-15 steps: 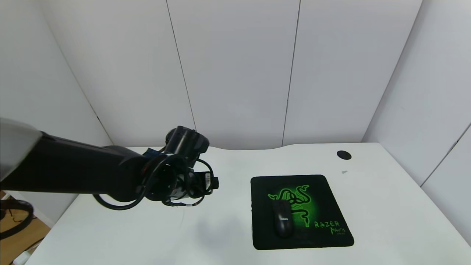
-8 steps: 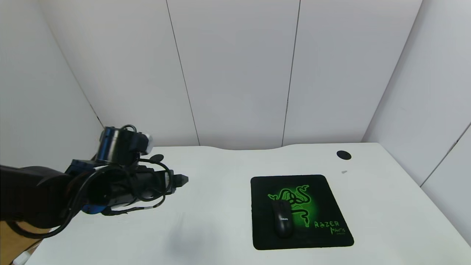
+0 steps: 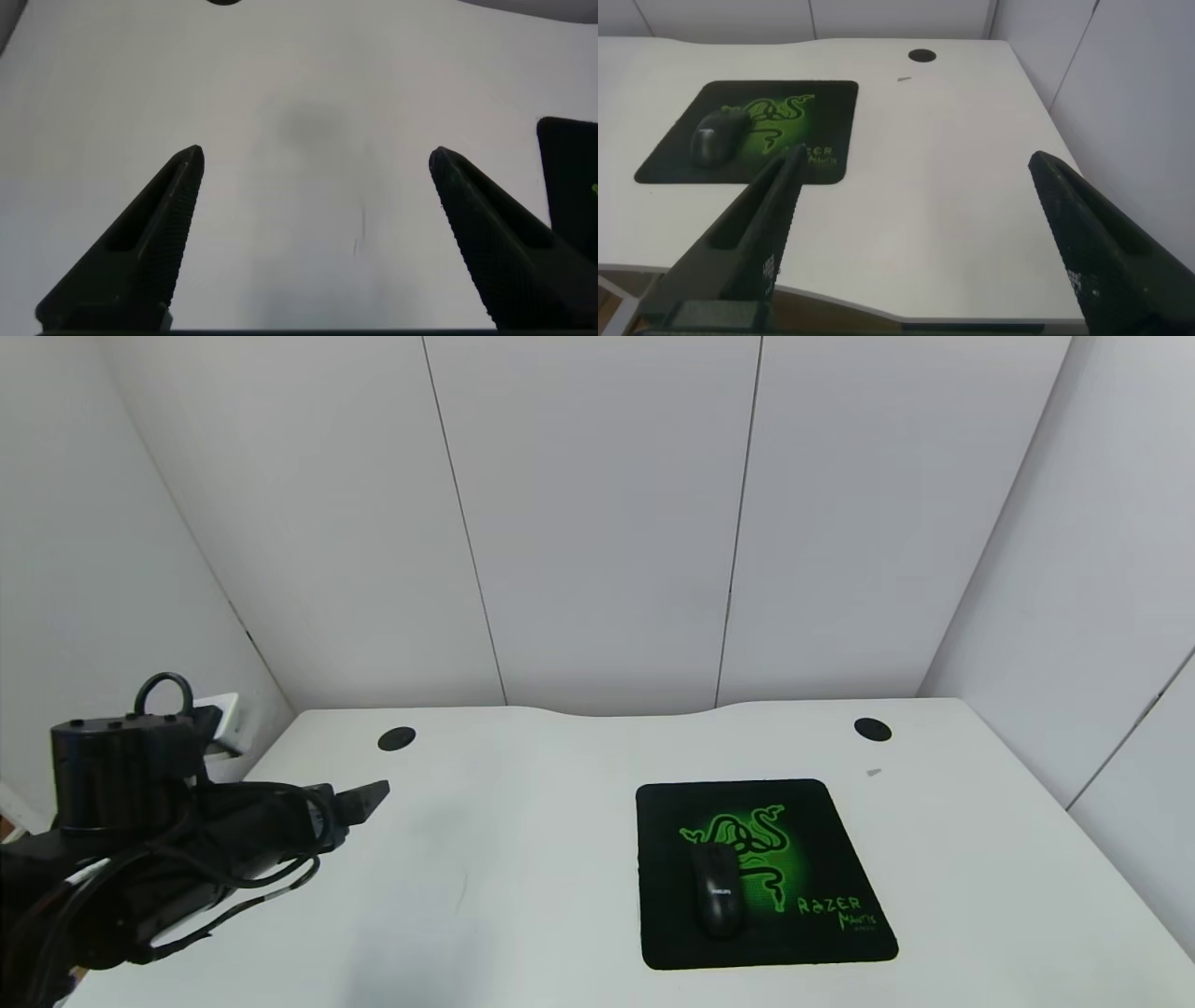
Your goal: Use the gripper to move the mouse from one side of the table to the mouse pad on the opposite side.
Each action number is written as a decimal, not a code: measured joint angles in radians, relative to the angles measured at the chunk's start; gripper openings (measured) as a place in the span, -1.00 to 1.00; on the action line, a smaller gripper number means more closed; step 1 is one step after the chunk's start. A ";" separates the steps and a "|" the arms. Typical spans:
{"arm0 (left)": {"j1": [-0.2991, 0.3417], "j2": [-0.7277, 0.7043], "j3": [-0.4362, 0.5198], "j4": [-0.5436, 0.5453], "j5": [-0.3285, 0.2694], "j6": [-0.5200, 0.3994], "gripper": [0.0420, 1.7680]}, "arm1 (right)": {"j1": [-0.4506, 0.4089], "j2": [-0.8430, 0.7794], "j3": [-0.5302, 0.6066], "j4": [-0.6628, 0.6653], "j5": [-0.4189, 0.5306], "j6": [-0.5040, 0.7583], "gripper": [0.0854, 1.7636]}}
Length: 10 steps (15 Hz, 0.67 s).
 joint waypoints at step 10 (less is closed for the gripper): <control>0.074 -0.405 0.095 0.075 0.000 0.078 0.94 | 0.000 0.000 0.000 0.000 0.000 0.000 0.94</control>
